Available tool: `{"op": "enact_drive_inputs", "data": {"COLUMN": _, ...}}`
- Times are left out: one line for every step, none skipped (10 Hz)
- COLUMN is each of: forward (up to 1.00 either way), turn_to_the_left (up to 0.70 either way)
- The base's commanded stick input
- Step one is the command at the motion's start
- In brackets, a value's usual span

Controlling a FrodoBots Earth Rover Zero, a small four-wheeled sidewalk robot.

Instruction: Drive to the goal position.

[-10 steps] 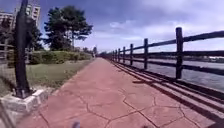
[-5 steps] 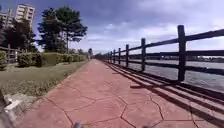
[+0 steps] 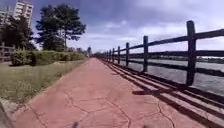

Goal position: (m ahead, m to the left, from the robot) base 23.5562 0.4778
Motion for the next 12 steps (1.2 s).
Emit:
{"op": "enact_drive_inputs", "data": {"forward": 0.7, "turn_to_the_left": 0.0}}
{"op": "enact_drive_inputs", "data": {"forward": 0.7, "turn_to_the_left": 0.0}}
{"op": "enact_drive_inputs", "data": {"forward": 0.7, "turn_to_the_left": 0.0}}
{"op": "enact_drive_inputs", "data": {"forward": 0.7, "turn_to_the_left": 0.0}}
{"op": "enact_drive_inputs", "data": {"forward": 0.7, "turn_to_the_left": 0.0}}
{"op": "enact_drive_inputs", "data": {"forward": 0.7, "turn_to_the_left": 0.0}}
{"op": "enact_drive_inputs", "data": {"forward": 0.7, "turn_to_the_left": 0.0}}
{"op": "enact_drive_inputs", "data": {"forward": 0.7, "turn_to_the_left": 0.0}}
{"op": "enact_drive_inputs", "data": {"forward": 0.7, "turn_to_the_left": 0.14}}
{"op": "enact_drive_inputs", "data": {"forward": 0.7, "turn_to_the_left": 0.28}}
{"op": "enact_drive_inputs", "data": {"forward": 0.7, "turn_to_the_left": 0.35}}
{"op": "enact_drive_inputs", "data": {"forward": 0.7, "turn_to_the_left": 0.35}}
